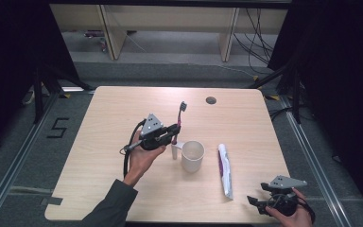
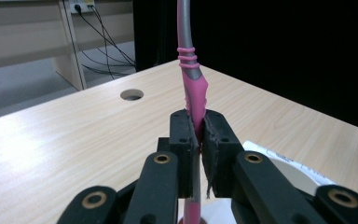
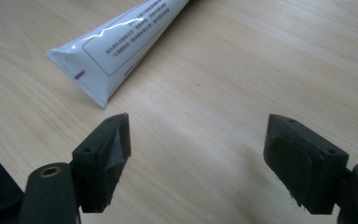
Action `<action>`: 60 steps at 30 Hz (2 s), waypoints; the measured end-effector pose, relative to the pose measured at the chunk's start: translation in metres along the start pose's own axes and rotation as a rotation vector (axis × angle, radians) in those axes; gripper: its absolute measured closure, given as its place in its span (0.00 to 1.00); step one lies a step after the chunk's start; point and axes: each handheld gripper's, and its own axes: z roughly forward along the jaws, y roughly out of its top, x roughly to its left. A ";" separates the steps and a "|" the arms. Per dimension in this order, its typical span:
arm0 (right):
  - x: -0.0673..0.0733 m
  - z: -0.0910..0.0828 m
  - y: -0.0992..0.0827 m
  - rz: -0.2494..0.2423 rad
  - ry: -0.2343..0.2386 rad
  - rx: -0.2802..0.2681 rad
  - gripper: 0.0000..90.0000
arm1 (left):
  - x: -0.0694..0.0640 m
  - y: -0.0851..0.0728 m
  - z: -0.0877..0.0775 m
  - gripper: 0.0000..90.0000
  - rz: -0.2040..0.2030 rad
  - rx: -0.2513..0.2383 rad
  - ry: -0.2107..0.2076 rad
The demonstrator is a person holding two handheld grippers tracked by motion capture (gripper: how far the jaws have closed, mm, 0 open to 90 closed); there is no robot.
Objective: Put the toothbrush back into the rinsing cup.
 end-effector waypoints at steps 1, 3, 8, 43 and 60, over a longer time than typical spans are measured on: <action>0.001 0.000 0.000 0.008 0.003 0.002 0.27 | 0.001 -0.002 0.000 0.91 0.002 0.006 -0.003; 0.000 0.000 0.000 -0.008 -0.003 -0.003 0.27 | 0.001 -0.005 -0.001 0.91 0.000 0.014 0.001; -0.001 0.000 0.000 -0.014 -0.002 -0.003 0.27 | 0.001 -0.010 -0.002 0.91 0.000 0.029 -0.004; 0.002 0.000 0.000 0.004 0.009 0.006 0.27 | 0.000 -0.025 -0.009 0.60 0.000 0.077 0.006; 0.002 0.000 0.000 0.006 0.014 0.003 0.27 | -0.003 -0.015 -0.028 0.32 -0.063 0.091 0.057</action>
